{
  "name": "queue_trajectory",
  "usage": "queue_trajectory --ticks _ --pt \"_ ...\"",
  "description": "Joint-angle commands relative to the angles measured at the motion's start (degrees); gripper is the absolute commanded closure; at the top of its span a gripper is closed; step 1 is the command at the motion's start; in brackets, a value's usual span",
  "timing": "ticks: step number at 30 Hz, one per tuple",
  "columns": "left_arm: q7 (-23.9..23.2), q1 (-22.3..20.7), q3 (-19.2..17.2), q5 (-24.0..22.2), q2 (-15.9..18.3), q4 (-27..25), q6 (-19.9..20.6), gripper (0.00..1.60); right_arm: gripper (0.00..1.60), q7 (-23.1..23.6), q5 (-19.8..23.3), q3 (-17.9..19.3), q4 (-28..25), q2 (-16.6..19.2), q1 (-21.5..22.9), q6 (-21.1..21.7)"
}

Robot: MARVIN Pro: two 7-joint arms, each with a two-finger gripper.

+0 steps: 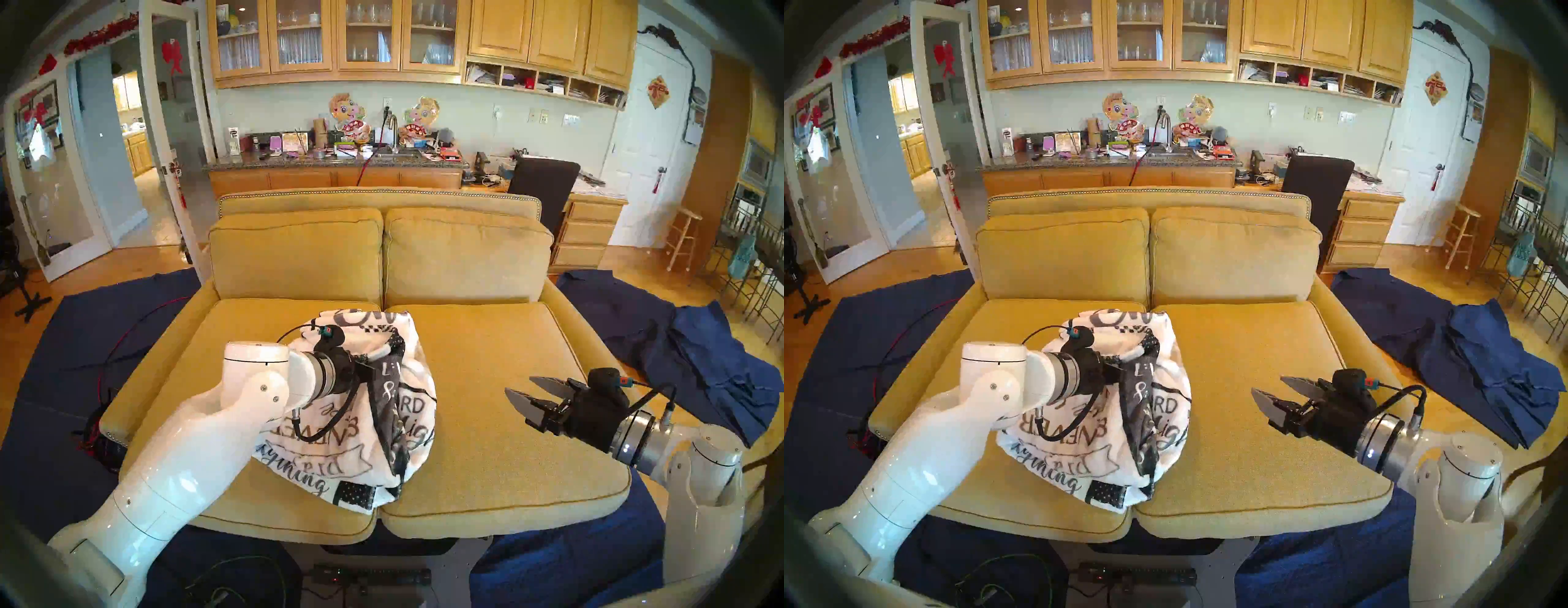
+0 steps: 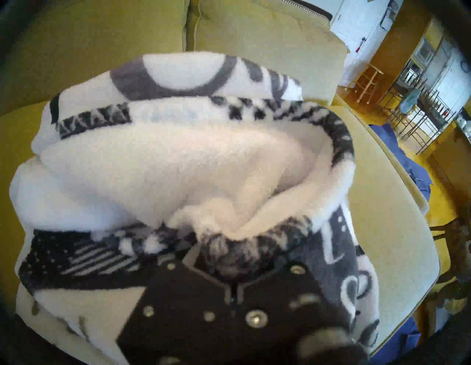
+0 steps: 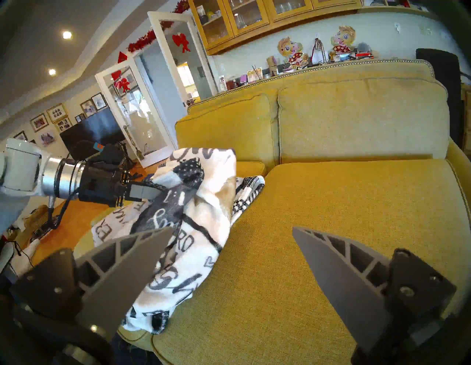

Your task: Fold the blanket in half twice

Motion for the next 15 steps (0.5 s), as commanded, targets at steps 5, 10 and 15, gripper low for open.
queue_trajectory --ticks 5,10,15 --pt "-2.3 -7.1 -2.3 2.4 -1.3 -3.0 -3.6 1.60 0.00 0.1 0.4 0.2 -1.2 0.0 0.8 -0.2" --pt "-3.0 -7.4 -4.0 3.1 -2.9 -5.0 -3.4 1.60 0.00 0.1 0.4 0.2 -1.2 0.0 0.8 -0.2" --pt "-5.5 -8.6 -0.1 4.7 0.5 -3.9 -1.5 1.60 0.00 0.1 0.5 0.3 -1.4 -0.1 0.8 -0.1"
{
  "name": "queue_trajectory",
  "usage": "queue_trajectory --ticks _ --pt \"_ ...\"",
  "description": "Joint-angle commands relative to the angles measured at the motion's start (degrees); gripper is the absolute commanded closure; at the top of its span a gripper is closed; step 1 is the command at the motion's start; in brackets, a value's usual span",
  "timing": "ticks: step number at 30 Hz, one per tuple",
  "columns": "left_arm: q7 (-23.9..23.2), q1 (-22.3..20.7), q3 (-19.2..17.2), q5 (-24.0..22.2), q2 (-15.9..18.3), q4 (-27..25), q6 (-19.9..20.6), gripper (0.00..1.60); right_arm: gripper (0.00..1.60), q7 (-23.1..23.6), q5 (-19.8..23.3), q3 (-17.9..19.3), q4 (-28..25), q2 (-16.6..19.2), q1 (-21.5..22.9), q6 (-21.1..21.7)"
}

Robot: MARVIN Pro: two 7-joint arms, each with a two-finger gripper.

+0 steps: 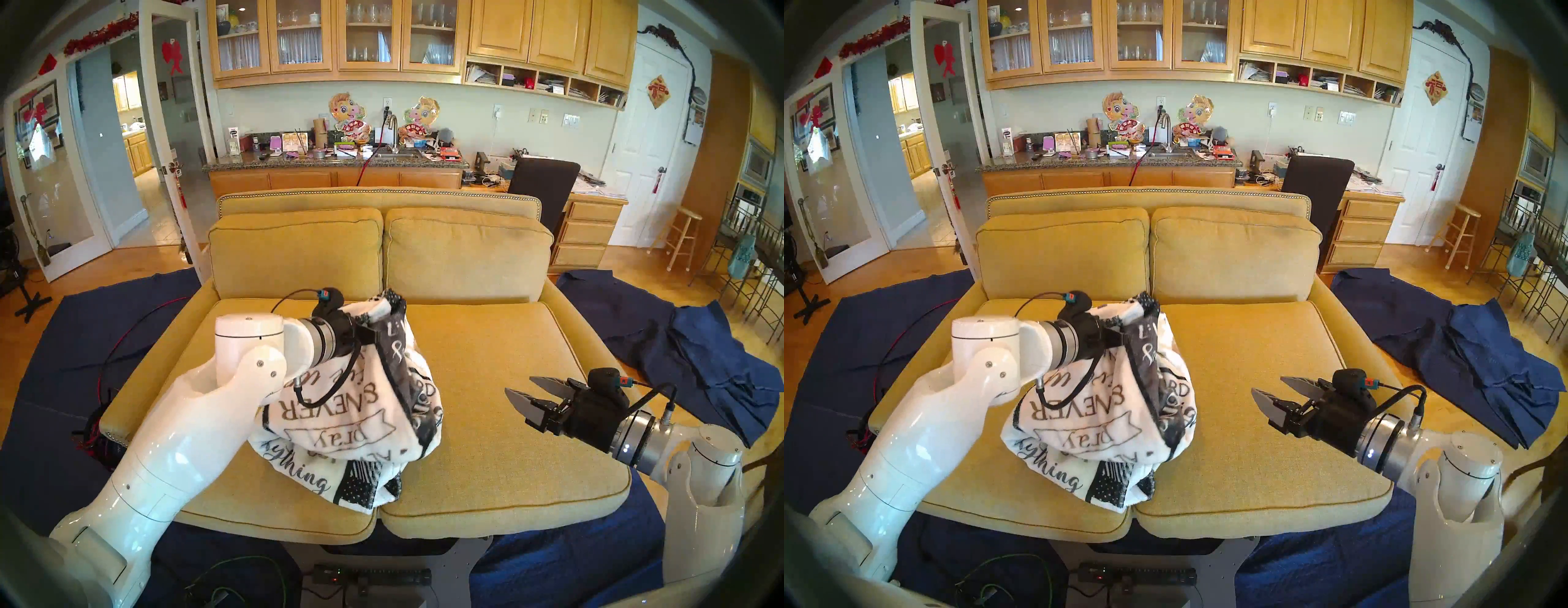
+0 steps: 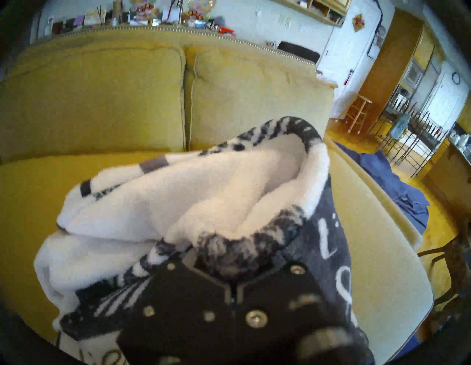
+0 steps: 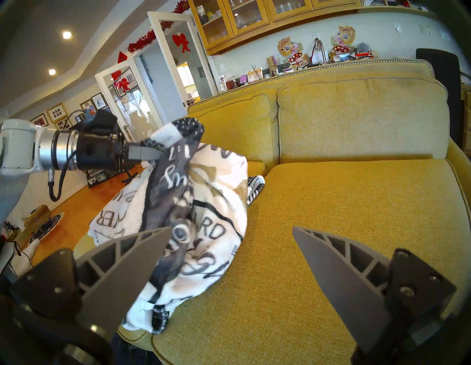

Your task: Fold the blanket in half twice

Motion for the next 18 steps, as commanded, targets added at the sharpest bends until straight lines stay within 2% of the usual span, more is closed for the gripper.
queue_trajectory --ticks 1,2,3,4,6,7,8,11,12,14,18 --pt "-4.0 -3.1 2.3 2.7 2.6 -1.9 0.1 1.41 0.00 0.1 0.5 0.3 -1.4 -0.1 0.8 -0.1" --pt "-4.6 -2.5 2.9 3.5 3.2 -1.7 -0.5 1.20 0.00 0.1 0.5 0.3 -1.4 -0.1 0.8 -0.1" --pt "-4.8 -2.1 3.9 4.4 3.7 -1.4 -0.5 1.16 0.00 0.1 0.5 0.3 -1.4 -0.1 0.8 -0.1" --pt "-5.0 -1.7 4.6 5.3 4.0 -1.1 -1.2 1.24 0.00 0.1 0.5 0.3 -1.5 -0.1 0.8 -0.1" --pt "-4.9 -1.3 6.4 7.1 4.3 0.0 -1.8 1.27 0.00 0.1 0.5 0.3 -1.5 -0.1 0.8 -0.1" --pt "-4.1 -1.3 7.4 7.9 4.1 0.9 -1.4 1.35 0.00 0.1 0.5 0.3 -1.5 -0.1 0.8 -0.1" --pt "-3.9 -1.1 8.3 8.9 4.1 1.6 -1.8 1.60 0.00 0.1 0.5 0.3 -1.4 -0.1 0.8 -0.1" --pt "-3.5 -1.3 10.6 11.2 3.6 4.9 -2.6 1.60 0.00 0.1 0.5 0.3 -1.4 -0.1 0.8 -0.1" --pt "-3.7 -1.5 11.2 12.0 3.6 5.9 -3.3 1.39 0.00 0.1 0.5 0.3 -1.4 -0.1 0.8 -0.1" --pt "-3.5 -1.9 12.4 13.3 3.1 8.3 -3.9 1.32 0.00 0.1 0.5 0.3 -1.4 -0.1 0.8 -0.1" --pt "-3.7 -2.7 14.6 16.2 3.1 12.1 -5.3 1.36 0.00 0.1 0.5 0.3 -1.4 -0.1 0.8 -0.1"
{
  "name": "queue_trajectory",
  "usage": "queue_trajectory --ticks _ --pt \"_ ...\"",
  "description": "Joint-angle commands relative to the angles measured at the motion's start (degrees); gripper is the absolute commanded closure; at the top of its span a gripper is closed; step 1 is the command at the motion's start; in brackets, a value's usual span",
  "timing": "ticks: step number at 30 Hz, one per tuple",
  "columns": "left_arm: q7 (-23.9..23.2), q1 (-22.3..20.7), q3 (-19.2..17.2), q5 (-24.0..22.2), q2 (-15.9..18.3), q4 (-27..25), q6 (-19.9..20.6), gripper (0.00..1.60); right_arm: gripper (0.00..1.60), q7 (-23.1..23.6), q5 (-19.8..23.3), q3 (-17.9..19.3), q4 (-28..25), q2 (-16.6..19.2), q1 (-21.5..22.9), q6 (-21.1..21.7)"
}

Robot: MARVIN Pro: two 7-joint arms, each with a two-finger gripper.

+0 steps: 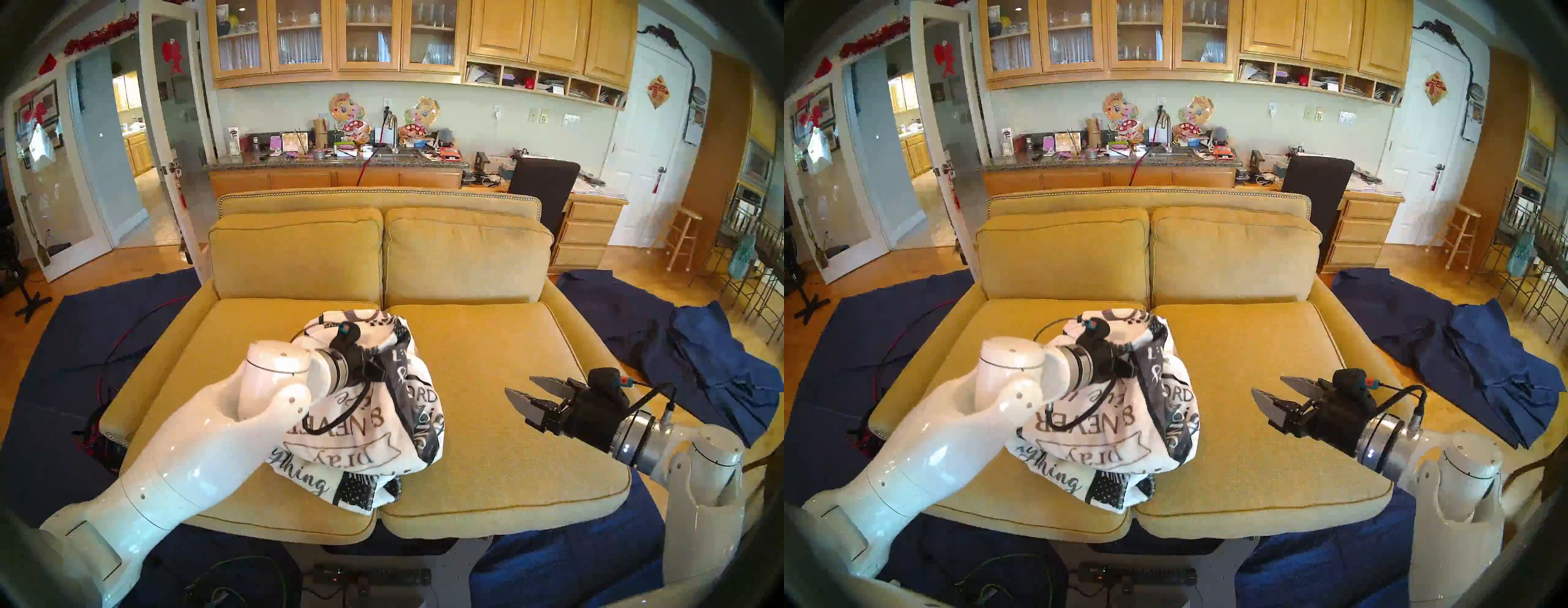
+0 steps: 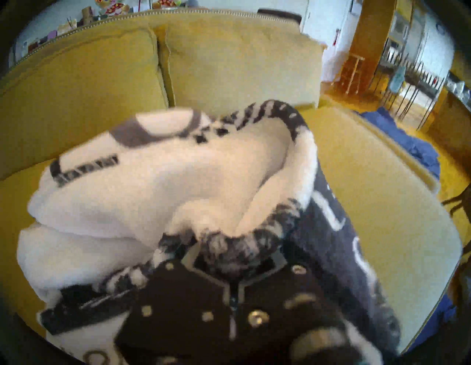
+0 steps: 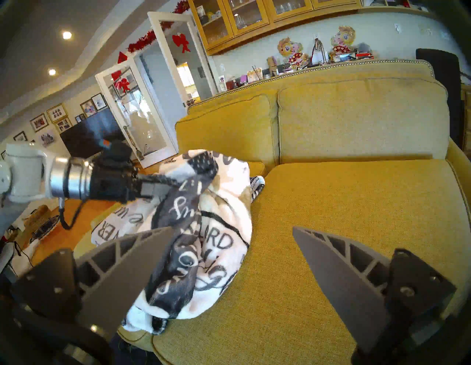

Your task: Fold the blanket in half twice

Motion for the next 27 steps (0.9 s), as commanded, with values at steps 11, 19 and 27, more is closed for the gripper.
queue_trajectory --ticks 11,19,27 --pt "-2.8 -1.2 2.0 4.8 2.0 5.1 -5.8 0.76 0.00 0.1 0.5 0.2 -1.4 -0.1 0.8 -0.1" --pt "-5.9 1.3 -4.8 -2.5 4.9 -3.0 -5.0 0.00 0.00 0.1 0.4 0.2 -1.2 0.0 0.8 -0.2" --pt "-9.3 2.7 -13.1 -10.1 8.5 -8.7 -4.6 0.00 0.00 0.2 0.3 0.1 -1.0 0.1 0.7 -0.2"
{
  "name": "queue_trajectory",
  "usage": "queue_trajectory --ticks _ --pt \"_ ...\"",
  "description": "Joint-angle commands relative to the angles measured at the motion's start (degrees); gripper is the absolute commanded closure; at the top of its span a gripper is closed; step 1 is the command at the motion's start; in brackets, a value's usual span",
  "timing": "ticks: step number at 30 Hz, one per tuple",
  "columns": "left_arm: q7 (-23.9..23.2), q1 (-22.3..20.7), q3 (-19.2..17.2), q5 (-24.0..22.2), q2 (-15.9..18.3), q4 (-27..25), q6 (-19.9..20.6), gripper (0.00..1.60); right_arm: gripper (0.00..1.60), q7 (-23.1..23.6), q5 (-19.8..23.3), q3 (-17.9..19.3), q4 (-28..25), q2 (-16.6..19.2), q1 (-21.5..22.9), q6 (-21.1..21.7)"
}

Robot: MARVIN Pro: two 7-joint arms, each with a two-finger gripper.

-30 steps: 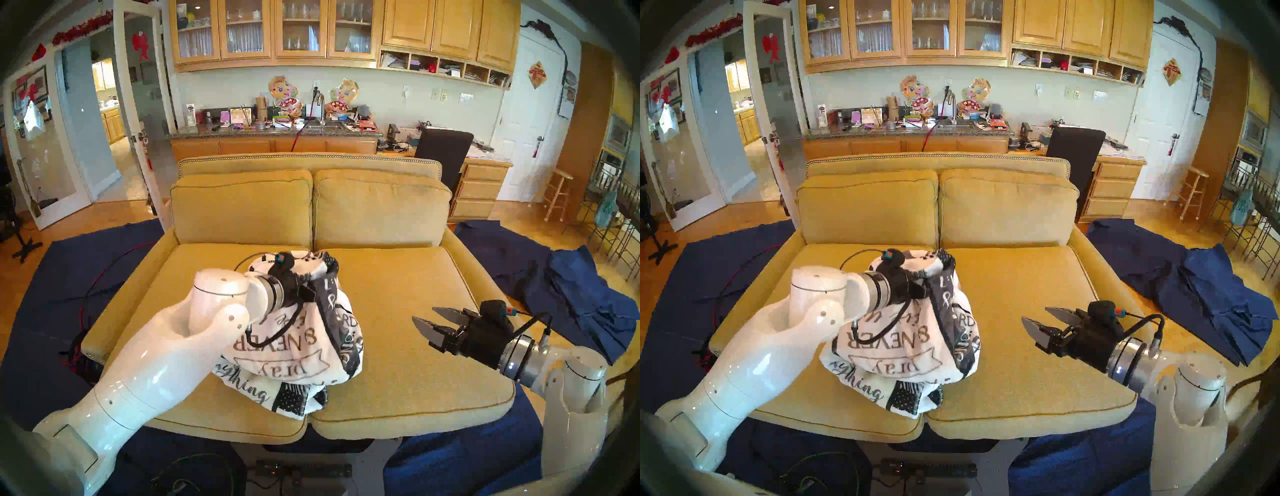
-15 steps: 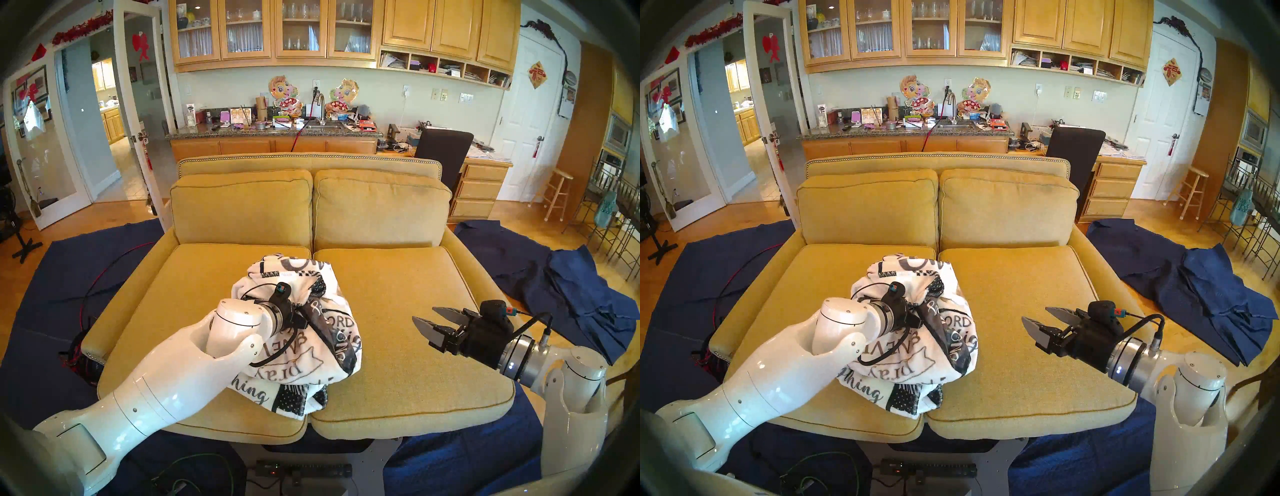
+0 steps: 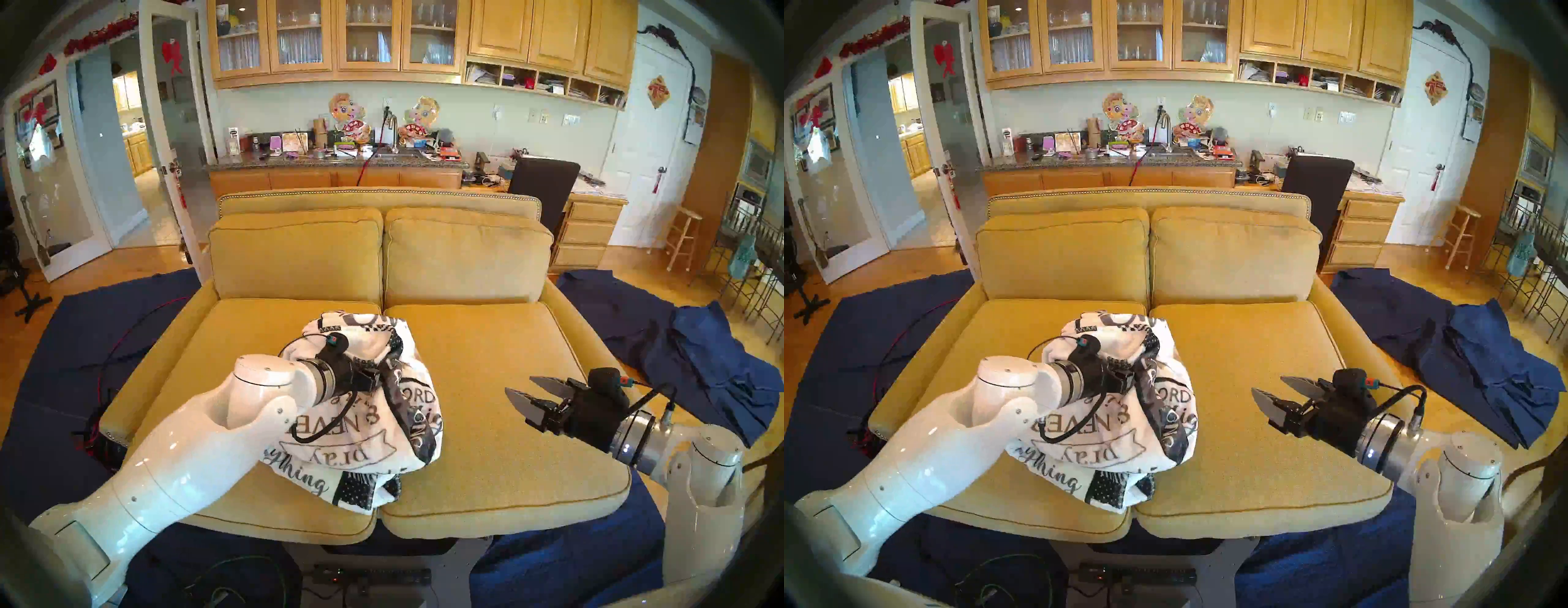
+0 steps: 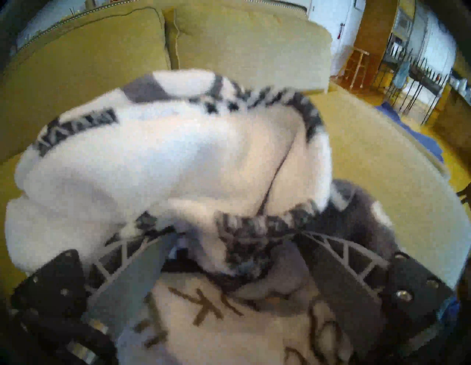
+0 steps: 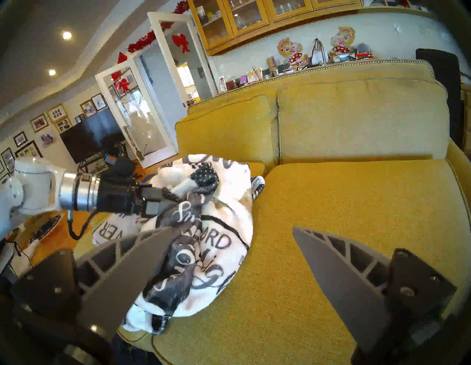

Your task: Fold the blanket in half twice

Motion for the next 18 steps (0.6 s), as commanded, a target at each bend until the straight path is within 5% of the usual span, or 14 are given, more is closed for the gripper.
queue_trajectory --ticks 1,18 --pt "-2.9 0.0 -8.6 -5.9 4.4 -6.8 0.1 0.00 0.00 0.1 0.3 0.1 -1.0 0.1 0.7 -0.2" --pt "-5.7 13.5 -25.2 -19.7 16.6 -14.2 6.2 0.00 0.00 0.2 0.3 0.1 -1.1 0.1 0.8 -0.2"
